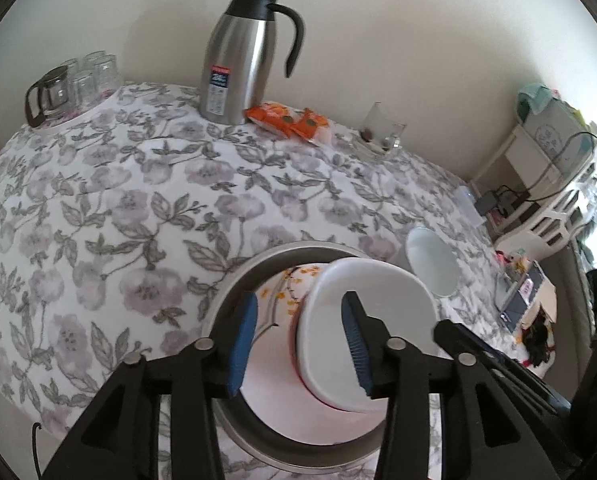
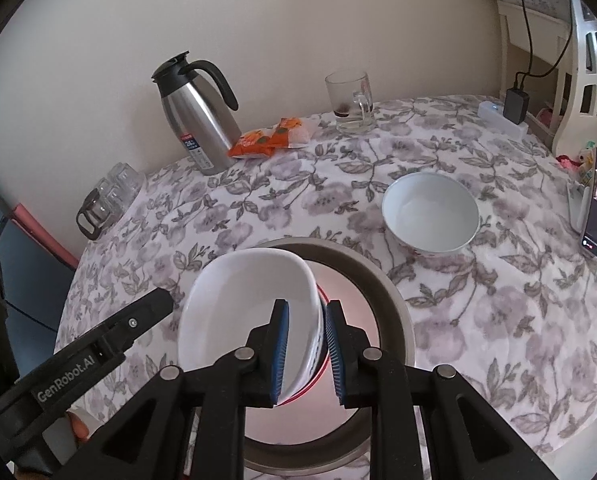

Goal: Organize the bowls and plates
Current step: 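Lower the white square bowl into the strawberry bowl with both grippers, then open both grippers and release the square bowl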

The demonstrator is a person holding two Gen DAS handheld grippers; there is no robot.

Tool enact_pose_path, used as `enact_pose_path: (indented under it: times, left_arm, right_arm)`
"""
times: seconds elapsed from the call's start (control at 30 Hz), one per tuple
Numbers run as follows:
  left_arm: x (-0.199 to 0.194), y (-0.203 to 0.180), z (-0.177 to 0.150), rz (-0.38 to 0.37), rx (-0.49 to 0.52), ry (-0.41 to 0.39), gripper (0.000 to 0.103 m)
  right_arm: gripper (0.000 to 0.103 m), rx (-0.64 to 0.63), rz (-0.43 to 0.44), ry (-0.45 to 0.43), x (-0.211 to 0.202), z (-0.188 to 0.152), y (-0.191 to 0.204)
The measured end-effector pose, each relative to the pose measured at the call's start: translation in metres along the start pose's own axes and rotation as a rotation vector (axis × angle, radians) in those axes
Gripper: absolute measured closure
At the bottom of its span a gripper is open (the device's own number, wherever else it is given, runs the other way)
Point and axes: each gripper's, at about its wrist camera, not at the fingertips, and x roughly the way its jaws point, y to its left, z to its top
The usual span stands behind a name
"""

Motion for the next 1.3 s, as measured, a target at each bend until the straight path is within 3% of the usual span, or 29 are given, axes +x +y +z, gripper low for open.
enact_pose_path:
  times: [0.23,0.47,0.53,0.67,0.77,0.93,1.3]
  left_arm:
    - [0.007,0.011,0.0,0.088,-0.039,0.02,0.046]
    - [0.012,0.018,-0.001,0.136,-0.065,0.022,0.022]
    - [0.012,0.02,0.0,0.144,-0.071,0.017,0.02]
    - [0.013,0.025,0.001,0.164,-0.091,0.002,0.011]
    - [0.012,0.028,0.001,0.175,-0.101,-0.014,0.01]
    - [0.013,0.03,0.001,0.181,-0.106,-0.018,0.007]
    - [0.016,0.031,0.01,0.175,-0.117,-0.048,0.006]
  right_arm:
    - [0.046,-0.008,-0.037,-0.004,0.003,0.0,0.0]
    - [0.031,-0.007,-0.076,-0.006,0.008,0.0,-0.003]
    - [0.022,0.0,-0.081,-0.006,0.009,0.0,-0.005]
    - [0.021,0.015,-0.083,-0.01,0.01,0.0,-0.009]
    - [0.016,0.025,-0.087,-0.018,0.01,0.001,-0.011]
    - [0.0,0.046,-0.089,-0.032,0.008,0.002,-0.016]
    - [0.0,0.08,-0.082,-0.084,-0.004,0.013,-0.023]
